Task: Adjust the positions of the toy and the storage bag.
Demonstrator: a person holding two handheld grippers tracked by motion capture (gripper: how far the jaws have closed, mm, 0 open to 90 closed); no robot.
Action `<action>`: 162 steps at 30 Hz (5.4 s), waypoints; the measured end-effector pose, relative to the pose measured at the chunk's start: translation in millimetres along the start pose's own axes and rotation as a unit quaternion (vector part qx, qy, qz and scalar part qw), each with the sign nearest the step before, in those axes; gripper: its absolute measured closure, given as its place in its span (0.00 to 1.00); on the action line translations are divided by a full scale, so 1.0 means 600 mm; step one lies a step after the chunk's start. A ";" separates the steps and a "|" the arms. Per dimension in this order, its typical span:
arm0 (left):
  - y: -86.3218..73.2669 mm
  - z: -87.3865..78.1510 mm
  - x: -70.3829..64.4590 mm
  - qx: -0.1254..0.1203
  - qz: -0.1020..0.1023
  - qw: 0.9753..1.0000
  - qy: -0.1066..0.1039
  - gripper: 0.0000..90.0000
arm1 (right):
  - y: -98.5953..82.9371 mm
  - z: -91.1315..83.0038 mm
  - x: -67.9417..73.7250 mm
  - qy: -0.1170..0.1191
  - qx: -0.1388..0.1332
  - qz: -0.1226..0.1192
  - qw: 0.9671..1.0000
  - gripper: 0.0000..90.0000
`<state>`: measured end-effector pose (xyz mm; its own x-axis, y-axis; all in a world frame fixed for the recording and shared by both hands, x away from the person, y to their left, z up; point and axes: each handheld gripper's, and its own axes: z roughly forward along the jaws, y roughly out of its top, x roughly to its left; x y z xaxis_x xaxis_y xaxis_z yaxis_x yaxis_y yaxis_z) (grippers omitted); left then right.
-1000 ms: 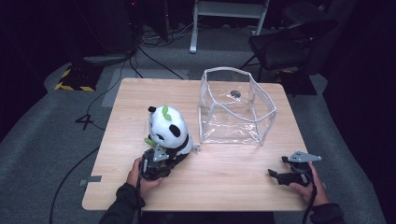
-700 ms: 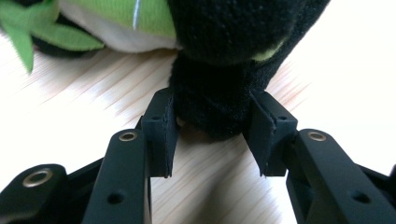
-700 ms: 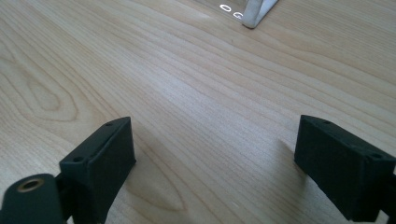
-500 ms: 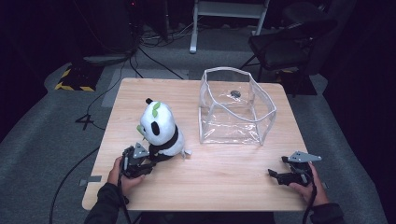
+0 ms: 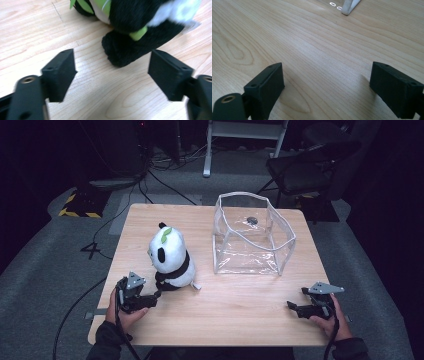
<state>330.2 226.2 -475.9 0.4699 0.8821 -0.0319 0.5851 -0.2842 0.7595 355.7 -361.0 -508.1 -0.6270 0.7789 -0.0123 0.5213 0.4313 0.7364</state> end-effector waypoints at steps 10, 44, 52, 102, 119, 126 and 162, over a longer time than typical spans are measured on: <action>0.029 -0.020 -0.039 -0.048 0.019 0.999 0.018 0.19 | 0.000 0.000 0.000 0.000 0.000 0.000 1.000 0.13; 0.124 0.011 -0.083 -0.134 -0.058 0.987 0.062 0.04 | 0.000 0.000 0.000 0.000 0.000 0.000 1.000 0.13; 0.138 0.006 -0.085 -0.172 -0.066 0.980 0.070 0.06 | 0.000 0.000 0.000 0.000 0.000 0.000 1.000 0.14; 0.094 -0.016 -0.023 -0.150 -0.009 0.986 0.065 0.49 | 0.306 -0.079 0.079 0.033 -0.163 -0.139 0.976 0.42; 0.080 -0.025 -0.021 -0.155 -0.008 0.986 0.056 0.49 | 0.396 0.010 0.131 0.078 -0.116 -0.141 0.980 0.60; 0.079 -0.023 -0.023 -0.154 0.003 0.986 0.061 0.48 | 0.415 0.046 0.147 0.072 -0.091 -0.140 0.983 0.82; 0.078 -0.016 -0.032 -0.153 0.019 0.986 0.063 0.48 | 0.388 -0.050 0.237 0.103 -0.124 -0.171 0.972 0.60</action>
<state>342.1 199.8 -433.6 0.3896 0.9186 0.0663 0.3331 -0.2076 0.9198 370.4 -163.9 -318.3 -0.8546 0.4914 -0.1680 0.1226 0.5052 0.8543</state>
